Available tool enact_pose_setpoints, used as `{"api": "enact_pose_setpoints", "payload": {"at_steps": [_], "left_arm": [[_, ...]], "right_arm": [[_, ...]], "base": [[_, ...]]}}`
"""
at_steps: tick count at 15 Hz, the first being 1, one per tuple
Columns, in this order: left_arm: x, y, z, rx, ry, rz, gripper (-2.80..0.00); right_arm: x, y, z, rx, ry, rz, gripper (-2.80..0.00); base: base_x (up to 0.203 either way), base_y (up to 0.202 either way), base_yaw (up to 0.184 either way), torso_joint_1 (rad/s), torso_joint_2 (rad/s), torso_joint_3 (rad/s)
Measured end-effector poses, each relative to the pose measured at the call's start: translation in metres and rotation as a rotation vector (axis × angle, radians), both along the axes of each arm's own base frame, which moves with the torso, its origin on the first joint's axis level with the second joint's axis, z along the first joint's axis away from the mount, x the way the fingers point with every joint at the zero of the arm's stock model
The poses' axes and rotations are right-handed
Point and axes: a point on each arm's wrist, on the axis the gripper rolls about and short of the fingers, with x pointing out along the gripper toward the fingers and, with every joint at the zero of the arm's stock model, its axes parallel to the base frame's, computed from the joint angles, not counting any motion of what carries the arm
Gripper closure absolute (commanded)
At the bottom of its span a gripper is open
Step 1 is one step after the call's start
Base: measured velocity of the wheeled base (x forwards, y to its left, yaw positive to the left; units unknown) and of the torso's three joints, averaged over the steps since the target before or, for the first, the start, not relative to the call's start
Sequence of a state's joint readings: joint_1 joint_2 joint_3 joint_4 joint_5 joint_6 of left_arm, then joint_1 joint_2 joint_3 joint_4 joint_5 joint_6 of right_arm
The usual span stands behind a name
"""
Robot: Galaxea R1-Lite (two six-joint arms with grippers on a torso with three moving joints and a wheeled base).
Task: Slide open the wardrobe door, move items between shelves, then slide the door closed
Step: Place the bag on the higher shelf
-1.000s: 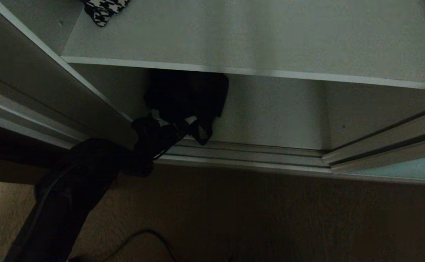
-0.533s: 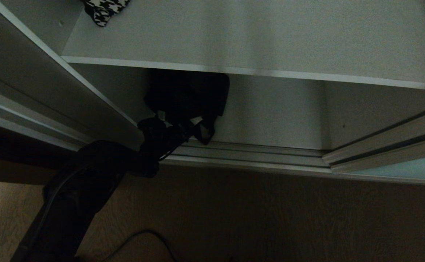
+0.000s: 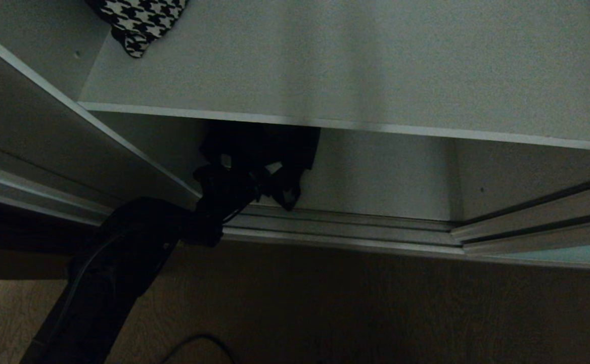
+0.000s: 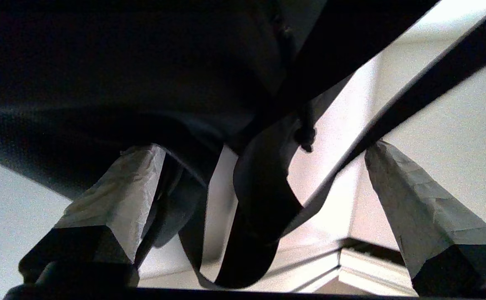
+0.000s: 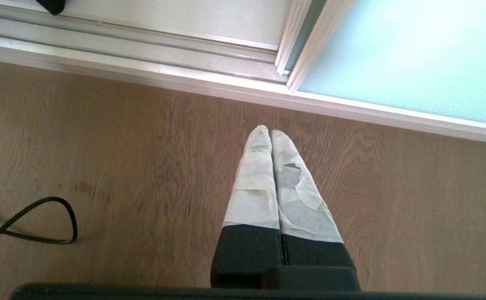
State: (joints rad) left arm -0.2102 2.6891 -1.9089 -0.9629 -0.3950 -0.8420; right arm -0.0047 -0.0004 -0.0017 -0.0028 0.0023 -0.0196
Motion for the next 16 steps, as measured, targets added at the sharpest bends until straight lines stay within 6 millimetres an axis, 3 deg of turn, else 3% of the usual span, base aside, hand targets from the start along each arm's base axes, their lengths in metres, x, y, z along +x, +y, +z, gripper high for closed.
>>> {"api": "enact_pose_setpoints", "payload": {"at_steps": [5, 16], "left_arm": [[0.0027, -0.0001, -0.0041, 0.031, 0.032, 0.025, -2.8], [0.004, 0.0029, -0.0043, 0.04, -0.068, 0.035, -2.8]], "right_arm": [[0.0, 0.0, 0.0, 0.0, 0.0, 0.001, 0.0], [0.0, 0.0, 0.0, 0.0, 0.0, 0.001, 0.0]], "base": [[0.0, 0.0, 0.0, 0.0, 0.0, 0.0], [0.0, 0.0, 0.0, 0.0, 0.0, 0.0]]}}
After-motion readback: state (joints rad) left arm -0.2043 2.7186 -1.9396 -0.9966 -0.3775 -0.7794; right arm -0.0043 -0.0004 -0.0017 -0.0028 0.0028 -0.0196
